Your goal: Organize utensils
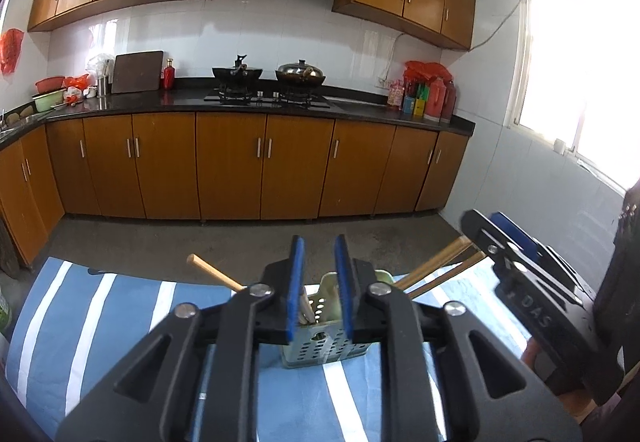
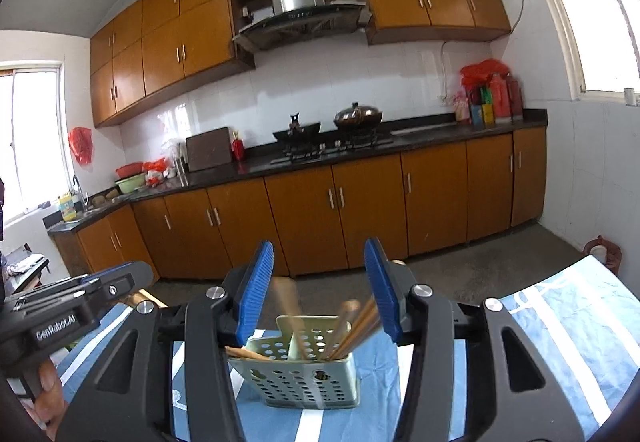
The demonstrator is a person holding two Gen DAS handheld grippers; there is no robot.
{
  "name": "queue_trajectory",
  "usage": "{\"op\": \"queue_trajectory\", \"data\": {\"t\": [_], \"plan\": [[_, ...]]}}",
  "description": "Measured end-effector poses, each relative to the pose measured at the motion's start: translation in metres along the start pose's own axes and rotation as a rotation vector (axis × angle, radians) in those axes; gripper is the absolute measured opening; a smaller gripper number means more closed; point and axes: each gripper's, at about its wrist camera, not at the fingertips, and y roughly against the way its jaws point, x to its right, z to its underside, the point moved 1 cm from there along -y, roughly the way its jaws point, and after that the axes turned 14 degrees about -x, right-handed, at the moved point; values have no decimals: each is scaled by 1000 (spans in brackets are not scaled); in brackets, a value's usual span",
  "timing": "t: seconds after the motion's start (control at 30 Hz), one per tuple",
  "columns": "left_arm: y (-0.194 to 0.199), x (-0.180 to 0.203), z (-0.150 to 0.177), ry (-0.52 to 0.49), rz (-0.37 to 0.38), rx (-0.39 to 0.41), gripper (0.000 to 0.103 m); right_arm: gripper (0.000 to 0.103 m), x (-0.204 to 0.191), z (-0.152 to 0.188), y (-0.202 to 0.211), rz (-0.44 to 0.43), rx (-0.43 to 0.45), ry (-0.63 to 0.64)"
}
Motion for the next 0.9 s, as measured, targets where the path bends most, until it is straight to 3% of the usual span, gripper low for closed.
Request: {"op": "queue_trajectory", "data": {"t": [0.13, 0.4, 0.5, 0.57, 0.67, 0.73, 0.9], "plan": [[14, -3, 0, 7, -9, 23, 26, 49, 10, -2, 16, -2, 9, -27], [44, -19, 25, 35, -47, 38, 44, 70, 17, 8, 43, 18, 4, -19], [54, -30, 44, 52, -66, 40, 59, 81, 17, 20, 51, 24, -10, -3], [61, -36, 62, 58, -81, 39, 77, 95, 17, 29, 57, 32, -19, 8], [70, -39, 85, 50, -116, 49, 94, 101, 13, 46, 64, 41, -27, 18], [76, -36, 100, 39, -150, 66, 99, 101, 9, 59, 68, 55, -37, 28], [85, -27, 135, 9, -233, 90, 99, 101, -2, 89, 78, 111, -60, 53]]}}
